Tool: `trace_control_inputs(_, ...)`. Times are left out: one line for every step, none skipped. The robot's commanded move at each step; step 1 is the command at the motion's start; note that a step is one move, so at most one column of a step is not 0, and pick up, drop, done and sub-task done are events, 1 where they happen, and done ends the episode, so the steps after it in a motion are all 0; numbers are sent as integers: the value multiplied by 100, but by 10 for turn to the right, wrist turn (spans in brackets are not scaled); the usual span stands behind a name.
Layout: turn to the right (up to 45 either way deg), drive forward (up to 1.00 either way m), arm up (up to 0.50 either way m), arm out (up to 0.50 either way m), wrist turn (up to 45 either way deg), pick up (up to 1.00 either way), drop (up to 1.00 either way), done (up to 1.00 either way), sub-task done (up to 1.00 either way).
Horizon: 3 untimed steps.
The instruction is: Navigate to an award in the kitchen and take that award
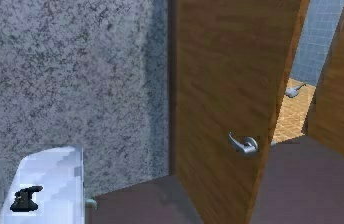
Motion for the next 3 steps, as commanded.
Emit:
trace_control_inputs(30, 0, 0, 0, 0, 0, 0, 0, 0)
trace_control_inputs(0, 30, 0, 0, 0, 0, 0, 0, 0)
trace_control_inputs(450, 0, 0, 0, 0, 0, 0, 0, 0)
